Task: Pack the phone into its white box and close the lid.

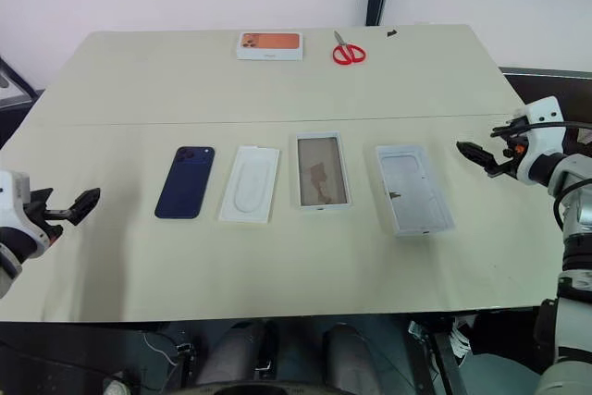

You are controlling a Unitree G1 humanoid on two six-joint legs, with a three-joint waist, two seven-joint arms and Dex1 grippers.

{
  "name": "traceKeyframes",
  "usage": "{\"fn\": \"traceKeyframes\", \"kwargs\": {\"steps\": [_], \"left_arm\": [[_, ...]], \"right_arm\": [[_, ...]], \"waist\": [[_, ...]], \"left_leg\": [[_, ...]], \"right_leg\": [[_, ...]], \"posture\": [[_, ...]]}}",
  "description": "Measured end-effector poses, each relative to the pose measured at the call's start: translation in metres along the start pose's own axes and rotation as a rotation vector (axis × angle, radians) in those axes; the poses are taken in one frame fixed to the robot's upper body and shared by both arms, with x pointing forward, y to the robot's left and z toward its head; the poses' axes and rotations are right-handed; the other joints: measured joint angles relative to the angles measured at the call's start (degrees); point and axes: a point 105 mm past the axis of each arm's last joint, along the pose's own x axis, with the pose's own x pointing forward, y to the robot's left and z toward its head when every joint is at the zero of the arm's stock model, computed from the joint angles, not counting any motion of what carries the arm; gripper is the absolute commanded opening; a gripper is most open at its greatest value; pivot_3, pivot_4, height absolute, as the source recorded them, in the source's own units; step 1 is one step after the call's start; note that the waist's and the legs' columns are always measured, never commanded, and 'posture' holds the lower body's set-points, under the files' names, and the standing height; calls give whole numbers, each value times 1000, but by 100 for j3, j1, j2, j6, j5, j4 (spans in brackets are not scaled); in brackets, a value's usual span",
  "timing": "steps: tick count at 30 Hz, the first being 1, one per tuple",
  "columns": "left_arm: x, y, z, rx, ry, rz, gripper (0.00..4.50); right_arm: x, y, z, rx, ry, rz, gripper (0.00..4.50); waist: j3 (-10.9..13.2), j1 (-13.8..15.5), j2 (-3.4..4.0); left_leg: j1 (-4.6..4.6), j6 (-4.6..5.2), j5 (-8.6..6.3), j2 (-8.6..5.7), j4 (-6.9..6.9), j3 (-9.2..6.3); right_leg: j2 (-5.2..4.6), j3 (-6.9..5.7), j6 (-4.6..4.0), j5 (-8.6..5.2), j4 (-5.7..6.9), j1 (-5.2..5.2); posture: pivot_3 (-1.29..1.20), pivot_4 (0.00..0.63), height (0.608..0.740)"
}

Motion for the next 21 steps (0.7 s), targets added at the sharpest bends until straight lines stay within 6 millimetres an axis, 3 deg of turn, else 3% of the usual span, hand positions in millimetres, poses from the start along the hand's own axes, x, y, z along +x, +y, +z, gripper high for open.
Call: {"fn": "traceKeyframes", "kwargs": {"steps": [12,17,21], "left_arm": [[3,-4,2,-25,-15,-7,4485],[12,-16,15,-7,-41,-58,4485],[20,-30,31,-1,-79,-114,4485]], "right_arm": [[9,10,5,-5,-20,42,4500],[12,24,20,-55,-59,87,4500],[16,47,26,-66,-91,162,4500]], "waist": [[0,7,0],[0,14,0],[0,10,-1]], "left_leg": [[0,0,0,0,1,0],[0,-19,11,0,0,0],[0,-19,11,0,1,-1]], "right_leg": [[0,-1,0,0,0,2],[0,-1,0,0,1,2],[1,-1,0,0,1,3]], "posture": [[0,150,740],[0,150,740],[0,150,740]]}}
